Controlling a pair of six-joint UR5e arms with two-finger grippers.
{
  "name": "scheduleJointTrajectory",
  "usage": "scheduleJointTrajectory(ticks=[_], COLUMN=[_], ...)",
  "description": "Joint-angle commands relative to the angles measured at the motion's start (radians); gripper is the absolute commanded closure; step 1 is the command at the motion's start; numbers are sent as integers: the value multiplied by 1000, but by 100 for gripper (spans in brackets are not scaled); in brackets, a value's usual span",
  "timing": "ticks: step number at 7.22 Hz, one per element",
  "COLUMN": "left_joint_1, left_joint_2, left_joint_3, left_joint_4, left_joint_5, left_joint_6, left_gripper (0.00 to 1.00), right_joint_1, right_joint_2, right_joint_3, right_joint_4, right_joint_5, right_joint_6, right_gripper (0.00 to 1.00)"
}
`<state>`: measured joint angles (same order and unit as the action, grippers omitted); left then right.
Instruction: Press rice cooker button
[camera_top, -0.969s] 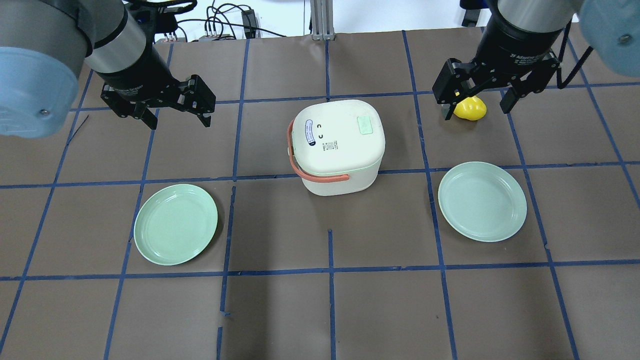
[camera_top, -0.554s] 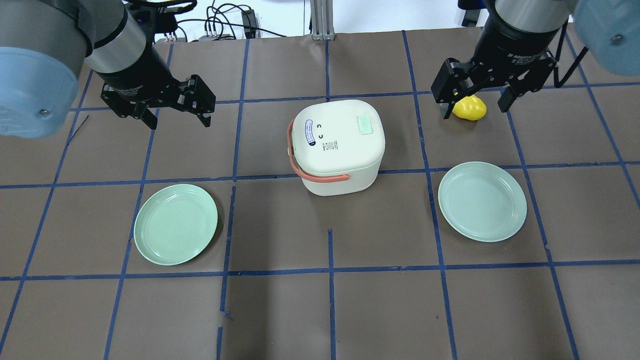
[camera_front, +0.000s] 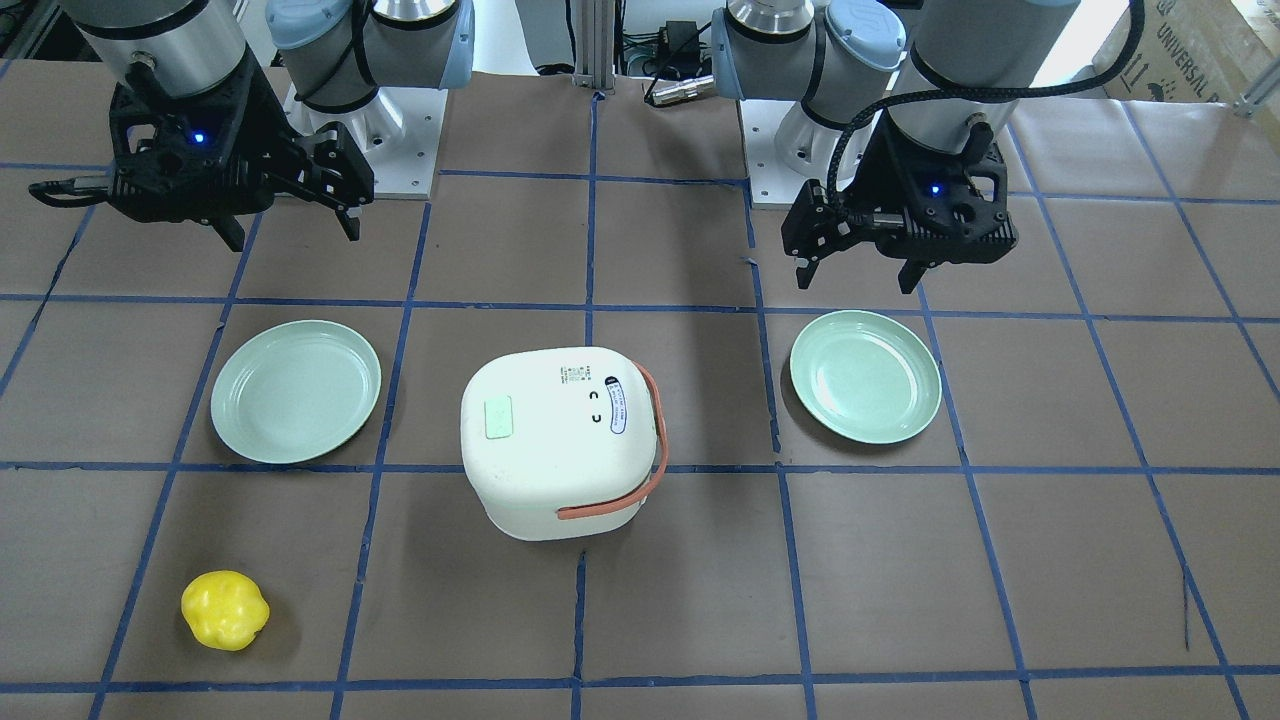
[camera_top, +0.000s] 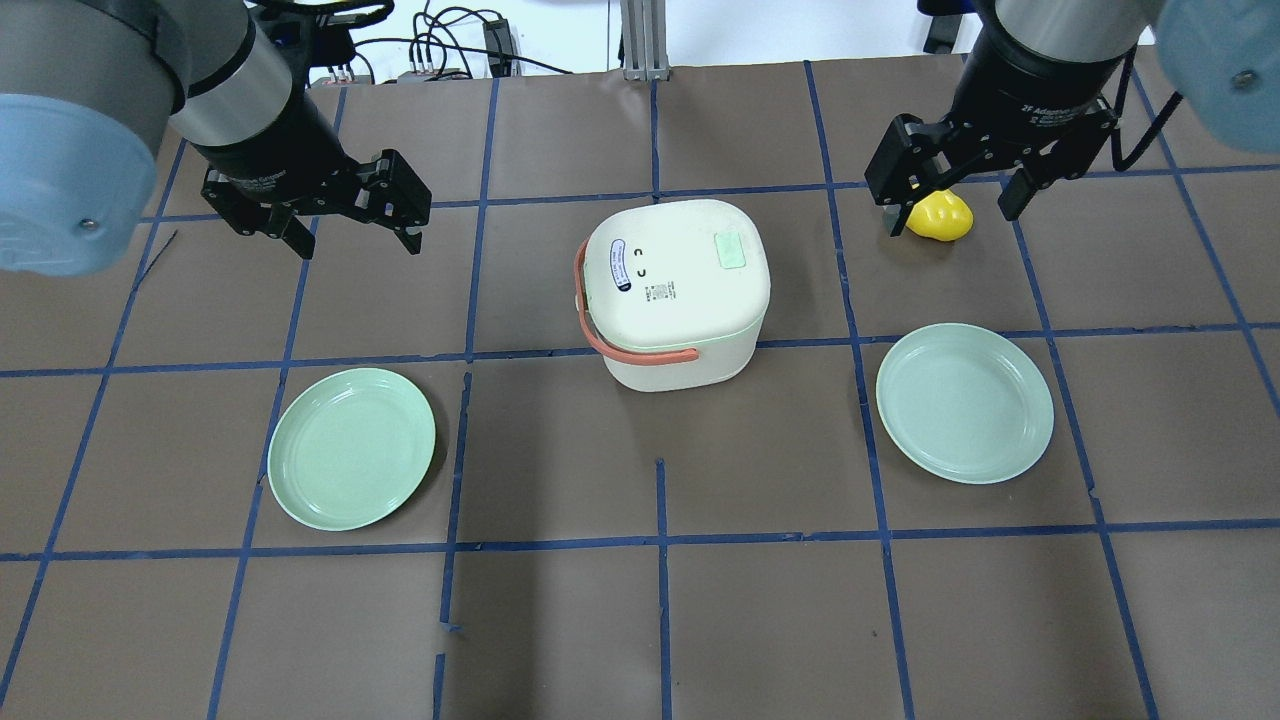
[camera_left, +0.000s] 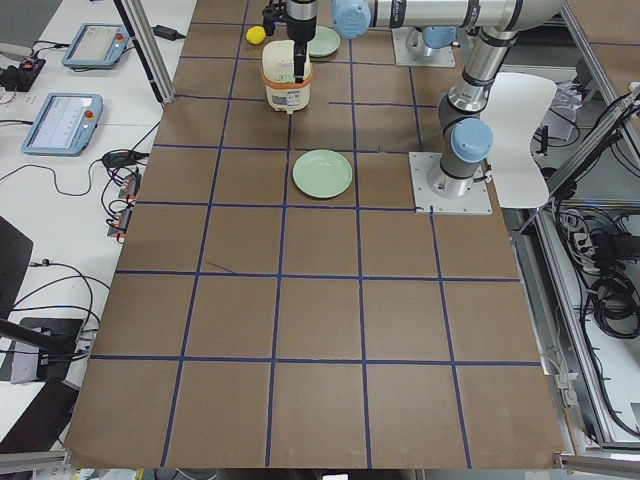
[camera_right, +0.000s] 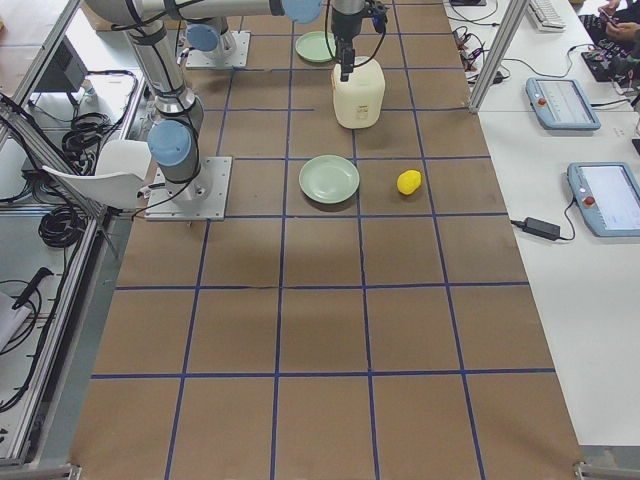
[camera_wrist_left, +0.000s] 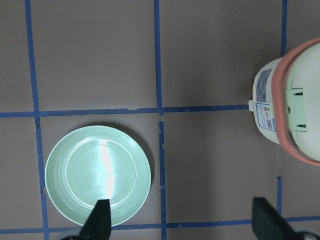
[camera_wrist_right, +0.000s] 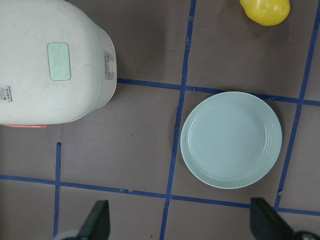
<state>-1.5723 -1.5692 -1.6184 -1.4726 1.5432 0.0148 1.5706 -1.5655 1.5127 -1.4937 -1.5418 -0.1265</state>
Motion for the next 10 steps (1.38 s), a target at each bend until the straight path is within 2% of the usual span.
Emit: scheduleJointTrajectory(ticks=[1, 5, 10], left_joint_1=[0, 0, 0], left_joint_2=[0, 0, 0], left_joint_3=[0, 0, 0], left_joint_4=[0, 0, 0], left_joint_5=[0, 0, 0], left_joint_6=[1, -1, -1], left_gripper=[0, 0, 0], right_joint_1=[0, 0, 12], right_joint_2=[1, 4, 18], right_joint_3=[3, 1, 1], right_joint_4=[0, 1, -22], right_joint_5=[0, -1, 0], right_joint_6=[-1, -2, 88], right_gripper=[0, 0, 0])
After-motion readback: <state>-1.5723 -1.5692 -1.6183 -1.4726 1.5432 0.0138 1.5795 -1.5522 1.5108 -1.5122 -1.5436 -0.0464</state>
